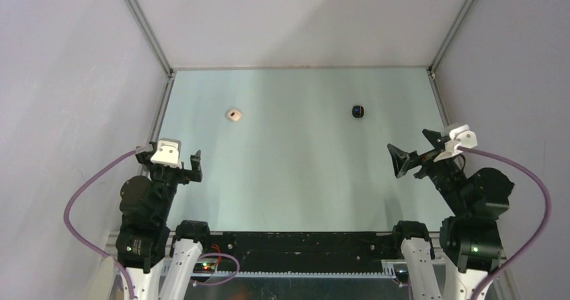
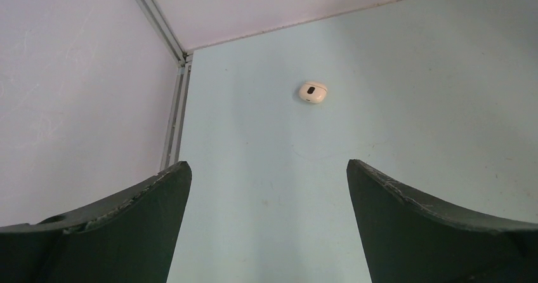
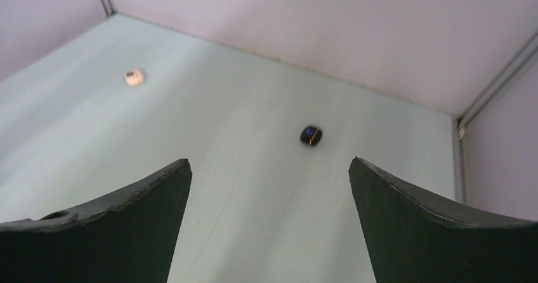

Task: Insert the wireless bluetooth earbuds into the charging case
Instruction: Reset both arms

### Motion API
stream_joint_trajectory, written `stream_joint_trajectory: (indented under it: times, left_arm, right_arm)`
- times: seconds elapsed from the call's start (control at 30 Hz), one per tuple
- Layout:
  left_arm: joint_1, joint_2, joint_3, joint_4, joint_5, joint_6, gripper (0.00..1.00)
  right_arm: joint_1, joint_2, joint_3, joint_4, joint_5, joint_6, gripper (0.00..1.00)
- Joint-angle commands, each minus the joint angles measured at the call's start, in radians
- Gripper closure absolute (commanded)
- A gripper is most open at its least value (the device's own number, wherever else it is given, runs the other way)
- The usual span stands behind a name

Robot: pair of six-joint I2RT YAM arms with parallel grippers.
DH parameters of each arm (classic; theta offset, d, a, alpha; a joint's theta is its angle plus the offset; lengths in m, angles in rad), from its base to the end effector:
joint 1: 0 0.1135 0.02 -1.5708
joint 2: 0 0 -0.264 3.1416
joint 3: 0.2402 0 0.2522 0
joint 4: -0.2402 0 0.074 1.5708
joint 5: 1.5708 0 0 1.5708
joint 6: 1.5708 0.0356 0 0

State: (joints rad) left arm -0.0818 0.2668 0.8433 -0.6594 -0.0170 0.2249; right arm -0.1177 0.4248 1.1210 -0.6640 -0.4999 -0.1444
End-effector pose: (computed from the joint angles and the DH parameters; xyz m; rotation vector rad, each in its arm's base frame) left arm 0.0471 -0.0033 0.3579 0.2400 1.6376 0.1229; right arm 0.0359 0.0129 0.4288 -0.4138 1.4887 0.1765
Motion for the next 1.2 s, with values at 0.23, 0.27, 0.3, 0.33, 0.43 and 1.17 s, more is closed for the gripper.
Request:
stream_joint_trajectory:
  times: [0.23,0.27,0.3,0.33,0.43,1.17]
  left_arm:
    - [0.014,-0.03,-0.033,0.028,-0.063,-0.057,0.01]
    - [0.013,-0.028,-0.037,0.031,-0.064,-0.057,0.01]
    - [0.014,-0.03,-0.04,0.033,-0.065,-0.056,0.01]
    - [0.014,-0.035,-0.046,0.035,-0.064,-0.057,0.01]
    - [0.018,-0.044,-0.046,0.029,-0.057,-0.058,0.01]
    - [0.025,-0.022,-0.06,0.032,-0.037,-0.056,0.01]
  right_arm:
    - [-0.015,-0.054,-0.203,0.073,0.178,0.063,0.01]
    - [-0.014,-0.058,-0.203,0.076,0.186,0.074,0.01]
    - [-0.015,-0.06,-0.201,0.081,0.199,0.08,0.01]
    - [-0.014,-0.059,-0.199,0.082,0.215,0.092,0.01]
    - [0.002,-0.064,-0.194,0.085,0.258,0.114,0.01]
    - [0.048,-0.052,-0.195,0.078,0.333,0.127,0.01]
